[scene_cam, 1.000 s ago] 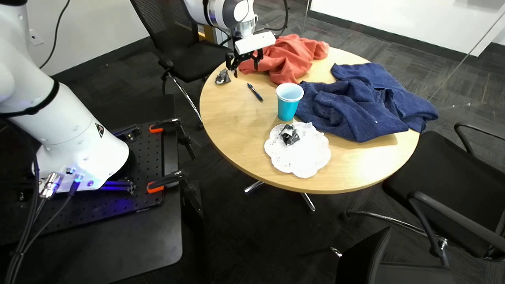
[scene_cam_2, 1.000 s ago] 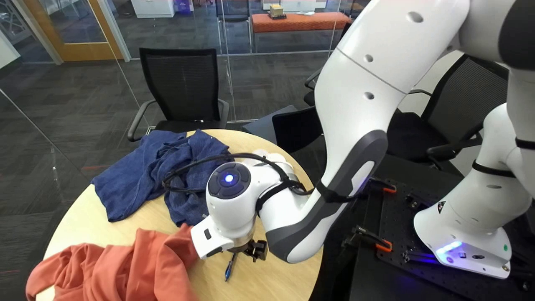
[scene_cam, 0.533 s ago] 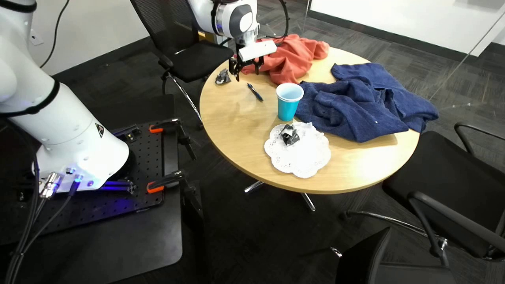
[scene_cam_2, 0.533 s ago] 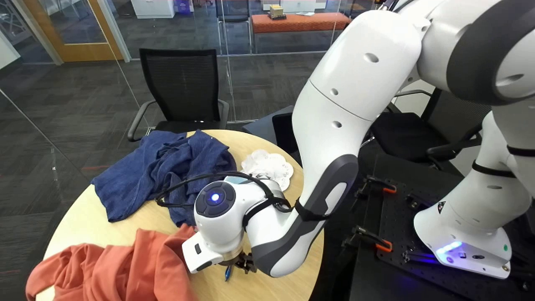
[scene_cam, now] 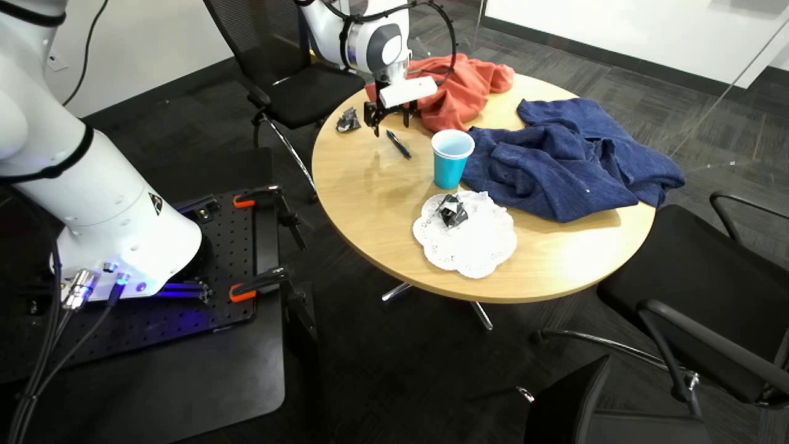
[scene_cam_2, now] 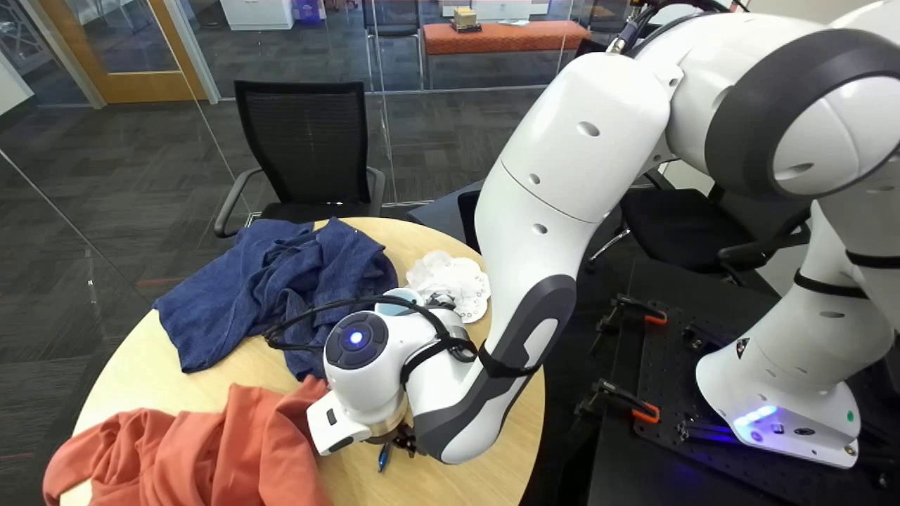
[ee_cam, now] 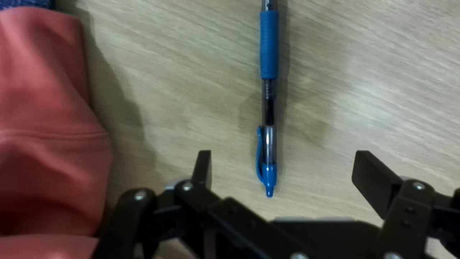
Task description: Put the pen in the cup
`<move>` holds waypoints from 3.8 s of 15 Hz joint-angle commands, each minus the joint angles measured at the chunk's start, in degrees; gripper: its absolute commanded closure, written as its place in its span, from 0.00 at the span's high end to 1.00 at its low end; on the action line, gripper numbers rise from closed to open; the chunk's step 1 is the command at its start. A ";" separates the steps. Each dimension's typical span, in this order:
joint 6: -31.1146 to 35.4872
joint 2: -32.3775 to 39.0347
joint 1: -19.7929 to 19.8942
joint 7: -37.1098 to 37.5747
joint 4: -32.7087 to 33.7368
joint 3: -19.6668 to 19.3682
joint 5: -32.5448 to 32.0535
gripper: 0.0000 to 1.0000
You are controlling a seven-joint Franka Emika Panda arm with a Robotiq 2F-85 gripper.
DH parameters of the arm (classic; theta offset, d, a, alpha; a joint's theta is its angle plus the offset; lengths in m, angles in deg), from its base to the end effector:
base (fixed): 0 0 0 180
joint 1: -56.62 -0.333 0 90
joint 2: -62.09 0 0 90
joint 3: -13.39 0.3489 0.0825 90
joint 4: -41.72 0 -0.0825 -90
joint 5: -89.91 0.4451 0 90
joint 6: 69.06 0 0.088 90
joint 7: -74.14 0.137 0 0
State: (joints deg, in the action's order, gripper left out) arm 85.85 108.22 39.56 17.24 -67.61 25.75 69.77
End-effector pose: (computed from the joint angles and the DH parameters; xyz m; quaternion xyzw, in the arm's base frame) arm 0.5683 0.3362 0.0190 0.6377 0.7701 0.0134 0.0015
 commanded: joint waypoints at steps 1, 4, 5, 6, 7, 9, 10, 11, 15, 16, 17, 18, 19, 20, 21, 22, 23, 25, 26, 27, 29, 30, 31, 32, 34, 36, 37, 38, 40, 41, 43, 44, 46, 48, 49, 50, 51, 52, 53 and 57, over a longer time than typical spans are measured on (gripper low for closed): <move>-0.71 1.14 -0.55 1.79 1.92 -0.84 -1.84 1.00; -1.06 1.87 -0.36 1.62 2.48 -0.87 -1.71 1.00; -1.10 2.12 -0.29 1.57 2.61 -0.86 -1.66 1.00; -1.16 2.36 -0.24 1.55 2.75 -0.86 -1.62 1.00; -1.22 2.61 -0.17 1.52 2.92 -0.86 -1.57 1.00; -1.16 3.05 -0.05 1.28 3.23 -0.79 -1.60 0.74; -1.18 3.23 -0.07 1.31 3.38 -0.79 -1.59 0.68; -1.18 3.39 -0.03 1.30 3.53 -0.76 -1.56 0.58; -1.37 3.24 -0.24 1.67 3.93 -0.86 -1.53 0.27; -1.35 2.92 -0.35 1.93 3.81 -0.94 -1.54 0.20; -1.27 2.14 -0.59 2.69 3.26 -1.20 -1.48 0.12; -1.12 1.27 -0.53 3.23 2.54 -1.17 -1.27 0.05; -1.10 0.42 -0.51 4.09 1.84 -1.21 -1.04 0.00; -0.76 -1.03 -0.28 5.53 0.58 -1.11 -0.75 0.00; -0.35 -2.53 -0.27 7.25 -0.59 -1.26 -0.74 0.04; 0.18 -4.50 0.02 8.97 -2.21 -1.17 -0.62 0.04; 0.61 -6.50 0.46 10.54 -3.82 -0.91 -0.54 0.04; 1.13 -10.92 0.72 14.84 -7.10 -0.98 -0.40 0.04; 1.11 -13.59 0.57 17.69 -9.06 -1.37 -0.39 0.04; 0.89 -16.24 -0.31 21.89 -10.77 -2.63 -0.95 0.04; 0.49 -21.26 -0.69 28.55 -14.21 -3.88 -1.81 0.04; 0.02 -23.83 -0.73 31.70 -15.92 -4.49 -2.25 0.04; -0.65 -26.26 -0.99 35.08 -17.39 -5.25 -3.12 0.04; -1.19 -28.93 -1.08 38.45 -19.06 -5.87 -4.01 0.04; -2.08 -33.39 -1.38 45.44 -21.67 -7.19 -6.35 0.04; -3.58 -37.90 -0.97 52.08 -24.11 -7.83 -8.40 0.04; -4.44 -39.95 -0.62 55.41 -25.16 -8.01 -9.47 0.04; -5.56 -41.85 -0.27 58.89 -26.07 -8.09 -10.68 0.04; -8.61 -45.66 0.91 65.15 -27.87 -7.74 -12.51 0.04; -9.90 -47.17 1.61 66.96 -28.62 -7.18 -13.18 0.04; -8.90 -44.06 2.80 64.32 -26.18 -5.72 -11.90 0.15; -9.45 -45.46 3.13 65.28 -27.03 -5.53 -12.22 0.15; -9.65 -46.97 3.49 65.74 -28.13 -5.31 -12.17 0.15; -9.65 -47.13 3.55 65.95 -28.42 -5.25 -12.16 0.15; -9.65 -47.13 3.56 65.95 -28.44 -5.25 -12.16 0.15; -9.65 -47.13 3.57 65.95 -28.45 -5.24 -12.16 0.04; -11.64 -46.39 4.04 68.31 -27.18 -5.29 -14.80 0.04; -12.09 -46.01 4.59 68.49 -26.65 -5.37 -15.58 0.04; -12.76 -45.59 5.28 68.73 -25.92 -5.76 -16.28 0.04; -13.39 -44.08 8.32 67.94 -23.42 -7.12 -16.80 0.04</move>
State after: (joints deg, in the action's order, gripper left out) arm 74.59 62.55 45.77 84.48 -94.05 18.88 54.21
